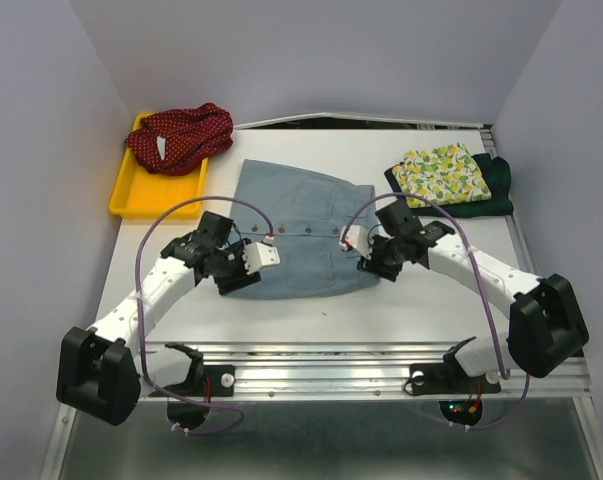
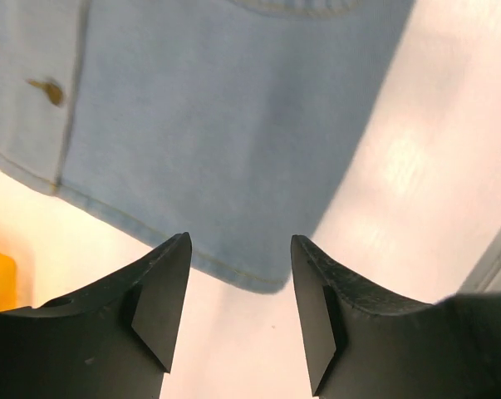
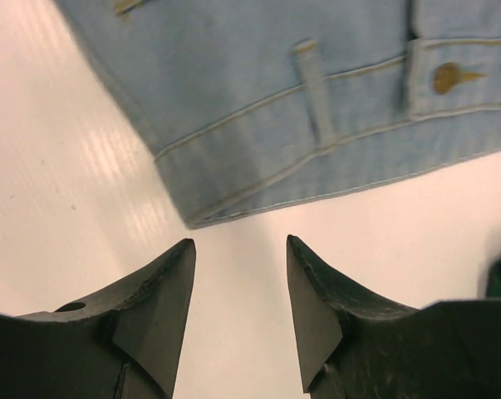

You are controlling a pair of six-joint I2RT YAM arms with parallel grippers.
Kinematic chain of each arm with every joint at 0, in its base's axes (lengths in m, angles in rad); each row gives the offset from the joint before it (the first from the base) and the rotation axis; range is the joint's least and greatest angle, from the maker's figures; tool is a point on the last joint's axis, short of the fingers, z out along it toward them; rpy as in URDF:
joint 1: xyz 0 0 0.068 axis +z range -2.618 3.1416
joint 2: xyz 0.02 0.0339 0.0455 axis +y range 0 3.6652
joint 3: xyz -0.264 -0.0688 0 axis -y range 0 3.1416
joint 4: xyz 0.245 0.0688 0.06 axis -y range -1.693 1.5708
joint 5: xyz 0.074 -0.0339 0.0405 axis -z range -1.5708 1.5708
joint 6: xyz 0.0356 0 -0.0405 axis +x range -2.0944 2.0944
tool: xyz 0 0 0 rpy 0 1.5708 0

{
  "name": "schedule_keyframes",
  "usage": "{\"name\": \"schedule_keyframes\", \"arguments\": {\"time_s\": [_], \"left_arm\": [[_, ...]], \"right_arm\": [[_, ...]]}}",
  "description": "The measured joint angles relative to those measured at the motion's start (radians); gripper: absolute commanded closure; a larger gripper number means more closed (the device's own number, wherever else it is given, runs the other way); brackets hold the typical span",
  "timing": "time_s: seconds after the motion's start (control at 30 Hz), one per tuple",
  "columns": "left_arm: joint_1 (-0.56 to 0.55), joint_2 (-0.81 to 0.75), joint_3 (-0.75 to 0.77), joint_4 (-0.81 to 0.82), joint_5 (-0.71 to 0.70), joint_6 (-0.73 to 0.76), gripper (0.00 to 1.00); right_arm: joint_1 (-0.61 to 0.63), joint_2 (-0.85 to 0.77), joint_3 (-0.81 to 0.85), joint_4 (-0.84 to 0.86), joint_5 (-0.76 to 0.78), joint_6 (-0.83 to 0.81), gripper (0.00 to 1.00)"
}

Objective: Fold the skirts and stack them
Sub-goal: Flatten the skirt out, then fold the skirt

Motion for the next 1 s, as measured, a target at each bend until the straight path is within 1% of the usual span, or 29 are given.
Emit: {"name": "schedule_keyframes", "arguments": {"time_s": [0.13,0.27,0.5,0.6,0.67,0.73,0.77,0.83,0.87,0.9,0.97,1.0], "left_arm": [[0.0,-0.013,-0.117,-0.041,-0.037,0.066,0.39],[0.0,-0.013,-0.171,-0.044,-0.064,0.097,0.39],[0.0,-0.013,-0.204,0.013,-0.098,0.127,0.39],[0.0,-0.003,-0.227,0.049,-0.122,0.142,0.41],[0.0,0.016,-0.243,0.082,-0.14,0.151,0.43],[0.0,0.034,-0.254,0.109,-0.151,0.158,0.47],[0.0,0.037,-0.254,0.122,-0.156,0.163,0.49],[0.0,0.045,-0.254,0.146,-0.164,0.169,0.58],[0.0,0.051,-0.255,0.163,-0.169,0.174,0.63],[0.0,0.056,-0.255,0.171,-0.172,0.176,0.72],[0.0,0.064,-0.258,0.195,-0.175,0.181,0.82],[0.0,0.067,-0.259,0.202,-0.177,0.18,0.92]], "right_arm": [[0.044,-0.018,-0.105,0.005,0.008,-0.054,0.47],[0.099,-0.037,-0.19,0.072,0.039,-0.09,0.48],[0.141,-0.053,-0.233,0.167,0.087,-0.117,0.48],[0.156,-0.054,-0.24,0.205,0.106,-0.131,0.48],[0.165,-0.053,-0.253,0.226,0.119,-0.138,0.53],[0.174,-0.05,-0.266,0.241,0.132,-0.149,0.6],[0.174,-0.047,-0.266,0.242,0.136,-0.15,0.62],[0.174,-0.034,-0.266,0.256,0.144,-0.157,0.72],[0.174,-0.029,-0.267,0.259,0.148,-0.158,0.76],[0.174,-0.027,-0.27,0.264,0.154,-0.156,0.88],[0.174,-0.027,-0.281,0.274,0.158,-0.149,0.97],[0.174,-0.027,-0.282,0.27,0.158,-0.143,0.99]]}}
